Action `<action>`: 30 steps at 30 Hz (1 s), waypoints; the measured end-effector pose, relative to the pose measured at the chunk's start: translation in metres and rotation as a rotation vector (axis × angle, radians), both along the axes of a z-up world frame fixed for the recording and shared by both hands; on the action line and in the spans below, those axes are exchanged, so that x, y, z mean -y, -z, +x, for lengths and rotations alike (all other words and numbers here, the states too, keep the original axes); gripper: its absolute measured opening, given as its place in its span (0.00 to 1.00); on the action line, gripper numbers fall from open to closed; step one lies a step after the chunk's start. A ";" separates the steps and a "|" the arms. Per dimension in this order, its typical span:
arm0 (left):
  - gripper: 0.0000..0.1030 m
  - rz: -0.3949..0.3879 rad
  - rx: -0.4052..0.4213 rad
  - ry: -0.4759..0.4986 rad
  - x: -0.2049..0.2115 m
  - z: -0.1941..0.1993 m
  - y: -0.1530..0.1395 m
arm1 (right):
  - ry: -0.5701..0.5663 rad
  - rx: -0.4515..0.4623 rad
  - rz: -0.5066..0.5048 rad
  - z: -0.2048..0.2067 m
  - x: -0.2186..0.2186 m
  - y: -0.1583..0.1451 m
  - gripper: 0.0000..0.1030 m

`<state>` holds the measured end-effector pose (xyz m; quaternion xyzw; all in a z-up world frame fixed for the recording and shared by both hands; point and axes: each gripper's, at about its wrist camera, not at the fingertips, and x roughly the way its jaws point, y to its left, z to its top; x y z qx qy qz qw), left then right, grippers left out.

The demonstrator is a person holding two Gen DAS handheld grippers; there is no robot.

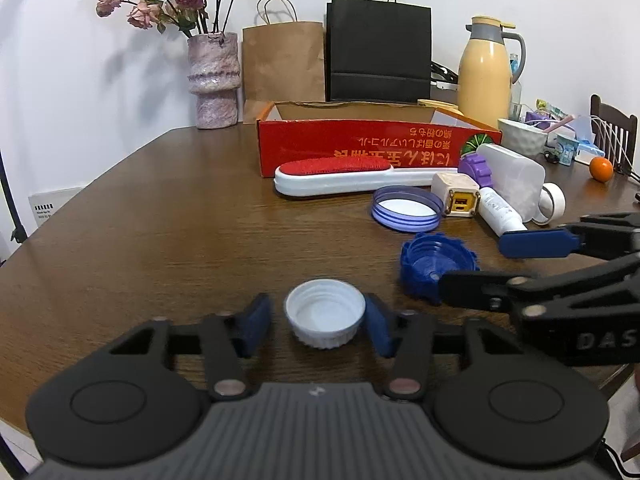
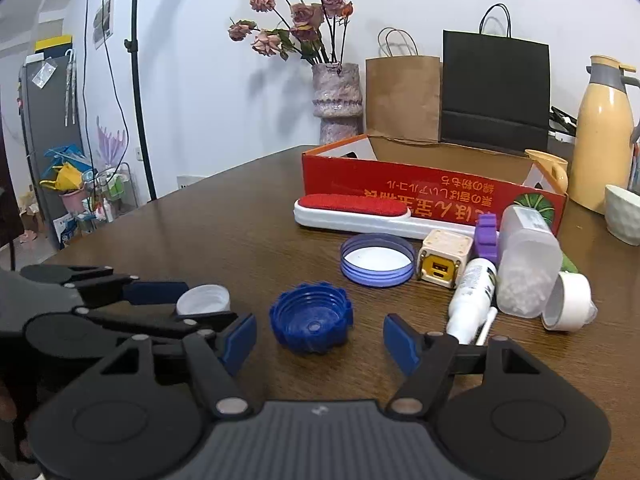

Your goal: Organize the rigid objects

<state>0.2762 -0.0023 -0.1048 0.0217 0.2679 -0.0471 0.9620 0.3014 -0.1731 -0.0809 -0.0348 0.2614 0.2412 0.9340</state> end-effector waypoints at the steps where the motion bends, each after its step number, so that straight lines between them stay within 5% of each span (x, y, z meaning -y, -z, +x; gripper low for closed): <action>1: 0.40 0.001 0.002 -0.005 -0.002 0.000 0.000 | 0.001 -0.001 -0.002 0.003 -0.003 0.001 0.67; 7: 0.40 0.002 0.003 -0.028 -0.012 0.002 -0.001 | 0.013 -0.027 -0.004 0.022 -0.015 0.012 0.65; 9: 0.40 0.002 0.001 -0.032 -0.013 0.002 -0.002 | 0.011 -0.027 0.001 0.025 -0.018 0.014 0.52; 13: 0.40 0.005 0.014 -0.025 -0.010 -0.002 -0.005 | 0.019 -0.013 0.002 0.022 -0.017 0.012 0.52; 30: 0.40 -0.045 0.211 0.073 0.050 -0.067 -0.062 | 0.225 0.154 0.025 -0.078 0.067 -0.040 0.52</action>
